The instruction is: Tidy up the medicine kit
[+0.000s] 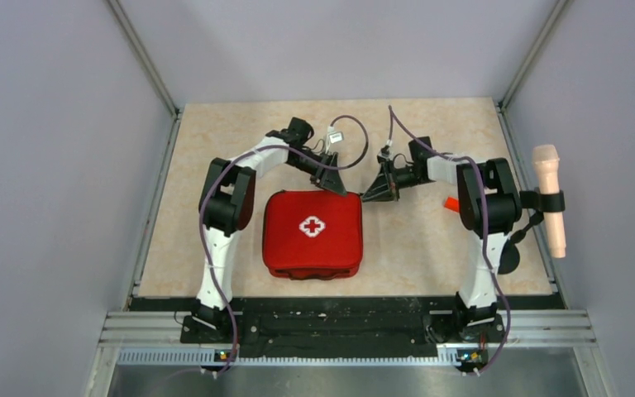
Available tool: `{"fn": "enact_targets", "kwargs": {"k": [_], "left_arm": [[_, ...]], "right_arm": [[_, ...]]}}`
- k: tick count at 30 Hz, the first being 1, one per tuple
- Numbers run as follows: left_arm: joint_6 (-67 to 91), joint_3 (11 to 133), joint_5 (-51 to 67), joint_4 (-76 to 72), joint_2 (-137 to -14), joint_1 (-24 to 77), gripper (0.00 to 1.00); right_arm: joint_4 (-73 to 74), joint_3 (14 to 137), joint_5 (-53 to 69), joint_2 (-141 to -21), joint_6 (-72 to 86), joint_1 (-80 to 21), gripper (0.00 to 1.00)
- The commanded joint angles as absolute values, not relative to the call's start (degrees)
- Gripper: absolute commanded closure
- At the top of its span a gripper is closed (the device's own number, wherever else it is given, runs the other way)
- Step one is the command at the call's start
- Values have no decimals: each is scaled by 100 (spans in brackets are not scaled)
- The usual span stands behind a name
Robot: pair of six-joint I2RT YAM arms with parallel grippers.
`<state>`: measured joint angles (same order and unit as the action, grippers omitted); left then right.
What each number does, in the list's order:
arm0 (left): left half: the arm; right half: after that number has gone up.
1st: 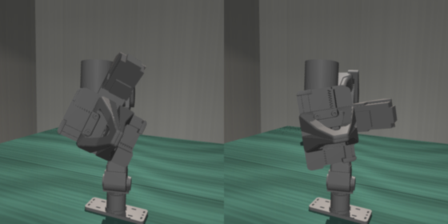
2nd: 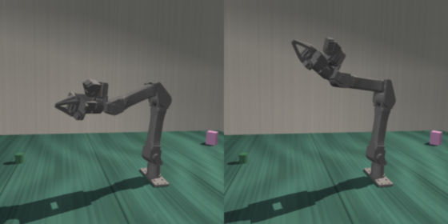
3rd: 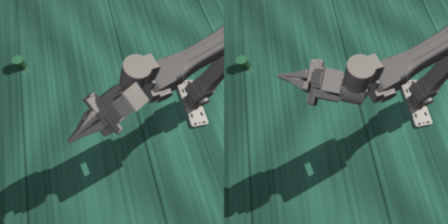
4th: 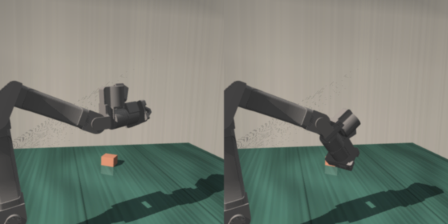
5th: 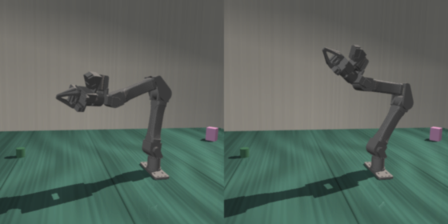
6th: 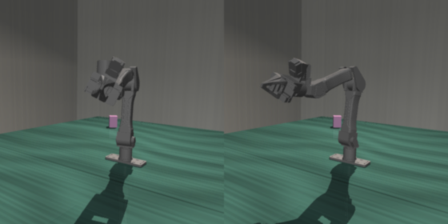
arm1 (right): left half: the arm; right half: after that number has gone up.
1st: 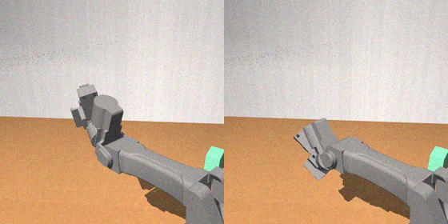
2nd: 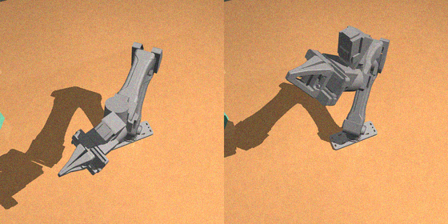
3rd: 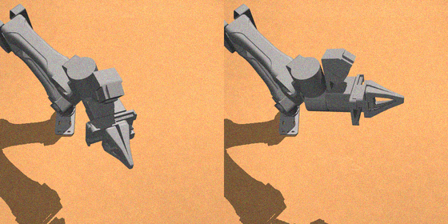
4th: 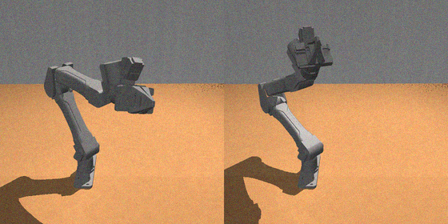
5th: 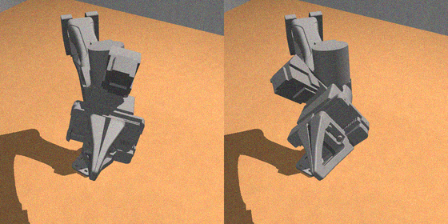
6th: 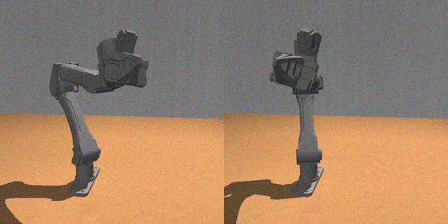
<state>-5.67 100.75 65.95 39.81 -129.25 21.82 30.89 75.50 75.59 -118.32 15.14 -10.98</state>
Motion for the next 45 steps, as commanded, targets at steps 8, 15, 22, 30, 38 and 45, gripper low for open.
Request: {"fn": "enact_targets", "kwargs": {"k": [8,15,22,30,38,45], "left_arm": [[-825,10360,6905,4082,-13172,2388,82],[-802,10267,7040,4107,-13133,2268,97],[-789,10184,7176,4138,-13052,2195,100],[-1045,10125,7282,4501,-12900,2108,100],[-1555,10334,7228,5167,-12970,2109,100],[-1974,10591,7353,5800,-13098,2102,100]], "right_arm": [[-1359,6992,8606,-11790,5952,-974,75],[3034,8245,6756,-11314,1153,-642,45],[3345,7964,5610,-10271,-1296,-602,44],[397,5378,5654,-8319,-2935,-898,31],[1697,5990,6306,-9239,-5349,-1399,39],[1647,6273,6329,-9915,-5678,-1681,41]]}}
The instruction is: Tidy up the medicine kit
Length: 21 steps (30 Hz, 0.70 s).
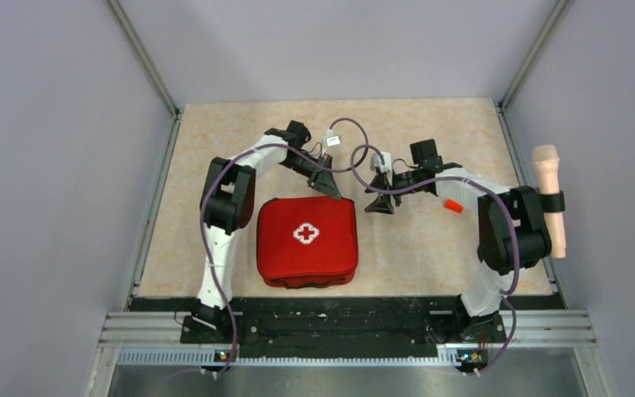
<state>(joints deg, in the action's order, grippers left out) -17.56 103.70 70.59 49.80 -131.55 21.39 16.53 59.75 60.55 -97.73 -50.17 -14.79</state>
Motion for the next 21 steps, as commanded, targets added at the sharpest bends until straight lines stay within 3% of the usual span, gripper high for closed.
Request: {"fn": "enact_targets", "kwargs": {"k": [1,15,21], "left_arm": [[-1977,10602,7363,5801,-13100,2100,100],[-2040,10651,7466,5889,-13141,2101,100],[-2039,10678,7443,5889,-13154,2105,100]], "right_arm": [[1621,6320,6333,-9993,-5666,-1720,41],[1981,6860,6401,-10578,-6196,-2215,45],[2490,7060,6416,-10709,-6738,-2384,59]]}}
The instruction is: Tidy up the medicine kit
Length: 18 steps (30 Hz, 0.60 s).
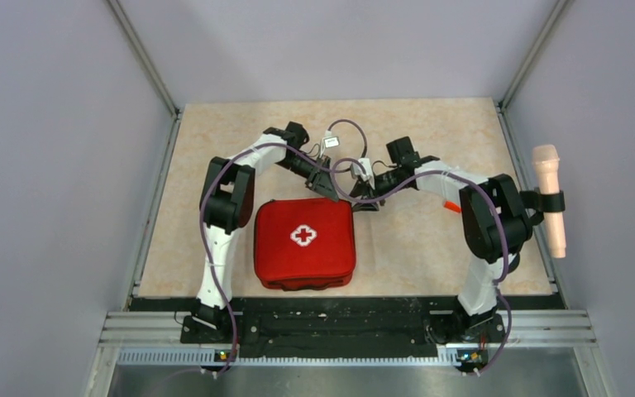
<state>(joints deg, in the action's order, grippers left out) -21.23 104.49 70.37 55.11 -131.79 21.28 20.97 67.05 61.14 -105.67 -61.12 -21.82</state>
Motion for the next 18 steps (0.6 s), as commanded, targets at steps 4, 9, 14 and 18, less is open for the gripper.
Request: {"fn": "enact_targets", "kwargs": {"k": [4,9,14,18], "left_arm": [[-2047,10755,7422,5890,-13203,2106,100],[-2072,10782,7424,5895,-13232,2106,100],[-2201,10799,7419,5996,-13223,2099,100],[-2355,10789,7354,6111,-13189,2028,100]], "right_arm": [[2780,7202,6469,-10740,-6957,-2462,71],[2828,7262,6463,-10749,-6952,-2479,93],[2562,7212,6066,-10673,-6550,-2477,100],[2651,7088,5595,-10400,-6647,-2381,100]]}}
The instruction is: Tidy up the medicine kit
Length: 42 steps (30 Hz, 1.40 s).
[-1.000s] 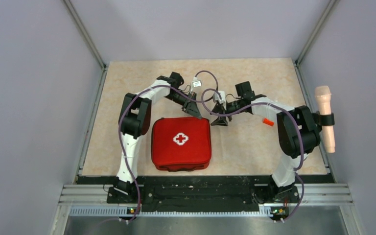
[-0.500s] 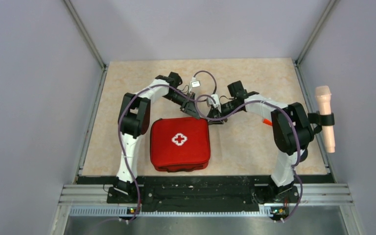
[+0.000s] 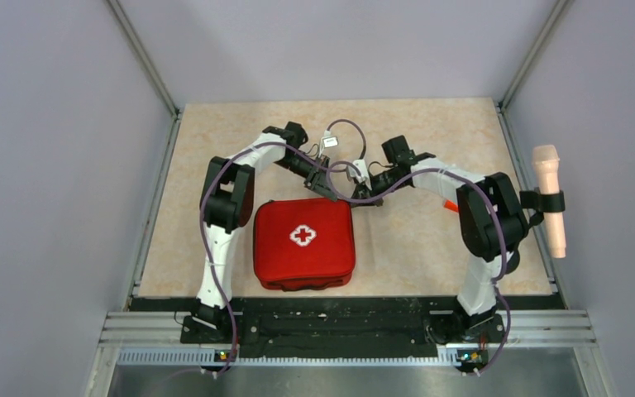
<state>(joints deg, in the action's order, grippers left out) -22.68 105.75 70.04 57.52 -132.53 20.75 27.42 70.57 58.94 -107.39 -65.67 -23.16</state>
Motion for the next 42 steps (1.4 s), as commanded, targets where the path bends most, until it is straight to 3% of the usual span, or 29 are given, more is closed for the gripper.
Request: {"fn": "enact_targets", "kwargs": {"k": [1,12,19,32,42], "left_arm": [[-2381,10768,7286,6109,-13172,1999,100],[-1498,10754,6597,5141,-13150,1594,100],[-1145,10896,6486,4851,-13162,1569,100],[-380,11617,4470,4216,-13314,868,100],[1392,9405,3451,3700,-11803,693,100]], "right_arm": [[2800,7054,5530,-10319,-6860,-2352,100],[5152,6562,5235,-9449,-9106,-2424,100],[5270,6284,5311,-9443,-8590,-2436,100],[5682,6153,5222,-9162,-8214,-2435,100],[5156,6311,5221,-9443,-6984,-2382,100]]}}
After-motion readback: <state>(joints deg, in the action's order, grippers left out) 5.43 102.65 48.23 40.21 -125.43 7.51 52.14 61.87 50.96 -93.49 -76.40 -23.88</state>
